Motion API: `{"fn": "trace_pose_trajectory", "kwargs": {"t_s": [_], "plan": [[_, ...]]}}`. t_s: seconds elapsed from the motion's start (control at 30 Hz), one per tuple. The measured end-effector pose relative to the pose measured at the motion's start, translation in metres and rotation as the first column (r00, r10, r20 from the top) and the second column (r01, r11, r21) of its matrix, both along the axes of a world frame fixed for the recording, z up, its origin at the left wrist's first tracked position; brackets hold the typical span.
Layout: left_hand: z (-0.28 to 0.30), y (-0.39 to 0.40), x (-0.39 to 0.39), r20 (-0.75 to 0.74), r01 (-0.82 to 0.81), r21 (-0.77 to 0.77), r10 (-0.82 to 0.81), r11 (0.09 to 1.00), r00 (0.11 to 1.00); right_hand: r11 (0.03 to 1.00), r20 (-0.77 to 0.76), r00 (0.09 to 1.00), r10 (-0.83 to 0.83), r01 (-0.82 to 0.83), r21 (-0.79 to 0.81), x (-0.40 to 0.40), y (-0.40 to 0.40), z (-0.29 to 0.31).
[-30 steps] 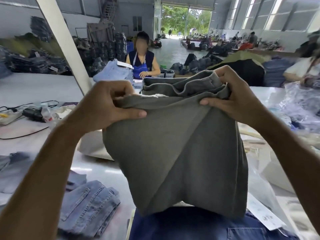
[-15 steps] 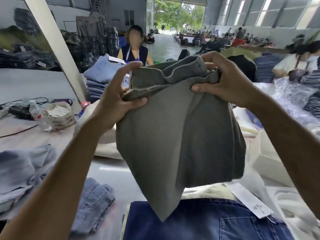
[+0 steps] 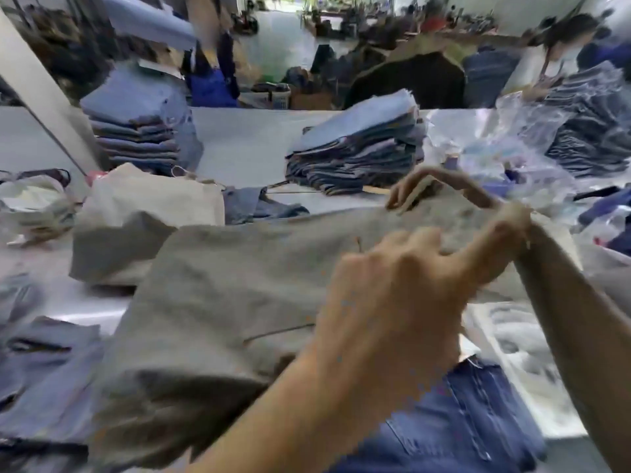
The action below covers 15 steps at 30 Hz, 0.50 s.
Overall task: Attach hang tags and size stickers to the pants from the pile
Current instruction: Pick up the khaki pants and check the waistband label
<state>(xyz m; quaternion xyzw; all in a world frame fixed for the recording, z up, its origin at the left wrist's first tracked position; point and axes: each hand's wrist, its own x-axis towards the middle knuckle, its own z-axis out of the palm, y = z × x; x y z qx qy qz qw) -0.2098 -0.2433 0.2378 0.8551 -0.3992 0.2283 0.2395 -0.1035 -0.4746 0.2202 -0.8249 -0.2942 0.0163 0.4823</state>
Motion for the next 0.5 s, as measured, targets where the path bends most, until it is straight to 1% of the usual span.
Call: {"fn": "trace_pose_trajectory", "kwargs": {"t_s": [0.03, 0.07, 0.1, 0.13, 0.17, 0.2, 0.23, 0.27, 0.3, 0.33, 0.37, 0.4, 0.43, 0.47, 0.5], "plan": [[-0.026, -0.03, -0.014, -0.109, -0.051, 0.107, 0.062, 0.993, 0.992, 0.995, -0.074, 0.997, -0.035, 0.028, -0.101, -0.009, -0.025, -0.024], [-0.056, -0.062, -0.032, -0.312, 0.018, 0.249, 0.062, 0.968, 0.948, 0.977, -0.124, 0.991, -0.058, 0.031, -0.212, -0.014, -0.048, -0.049], [-0.086, -0.086, -0.044, -0.545, 0.189, 0.318, 0.016, 0.929, 0.838, 0.934, -0.23, 0.959, -0.168, 0.08, -0.349, -0.027, -0.072, -0.086], [-0.109, -0.1, -0.047, -0.756, 0.326, 0.308, 0.022, 0.894, 0.654, 0.871, -0.314, 0.887, -0.339, 0.17, -0.461, -0.042, -0.099, -0.124], [-0.131, -0.108, -0.05, -0.865, 0.416, 0.259, 0.017, 0.872, 0.502, 0.785, -0.353, 0.778, -0.52, 0.271, -0.558, -0.063, -0.119, -0.153], [-0.149, -0.107, -0.053, -0.892, 0.446, 0.23, 0.005, 0.865, 0.451, 0.699, -0.334, 0.668, -0.665, 0.399, -0.594, -0.083, -0.132, -0.18], [-0.167, -0.103, -0.056, -0.872, 0.395, 0.218, -0.003, 0.892, 0.489, 0.632, -0.295, 0.587, -0.754, 0.526, -0.569, -0.099, -0.141, -0.202], [-0.182, -0.091, -0.051, -0.839, 0.269, 0.151, -0.02, 0.951, 0.544, 0.576, -0.241, 0.534, -0.811, 0.652, -0.493, -0.113, -0.145, -0.218], [-0.197, -0.071, -0.041, -0.784, 0.081, 0.052, -0.01, 0.995, 0.621, 0.514, -0.214, 0.468, -0.857, 0.76, -0.397, -0.124, -0.145, -0.229], [-0.211, -0.044, -0.029, -0.729, -0.146, -0.037, 0.073, 0.989, 0.681, 0.472, -0.202, 0.428, -0.881, 0.821, -0.322, -0.134, -0.14, -0.236], [-0.226, -0.01, -0.015, -0.656, -0.368, -0.084, 0.227, 0.926, 0.72, 0.455, -0.207, 0.41, -0.888, 0.847, -0.276, -0.143, -0.131, -0.239], [-0.239, 0.028, 0.002, -0.611, -0.578, -0.037, 0.439, 0.815, 0.659, 0.462, -0.259, 0.402, -0.878, 0.853, -0.243, -0.149, -0.122, -0.241], [-0.253, 0.067, 0.017, -0.602, -0.735, 0.082, 0.621, 0.673, 0.502, 0.484, -0.314, 0.406, -0.858, 0.843, -0.234, -0.154, -0.112, -0.242], [-0.265, 0.104, 0.027, -0.636, -0.809, 0.218, 0.708, 0.546, 0.307, 0.505, -0.346, 0.412, -0.843, 0.827, -0.246, -0.159, -0.102, -0.241], [-0.275, 0.133, 0.033, -0.702, -0.817, 0.329, 0.701, 0.474, 0.124, 0.529, -0.369, 0.424, -0.827, 0.81, -0.254, -0.161, -0.095, -0.237]]}}
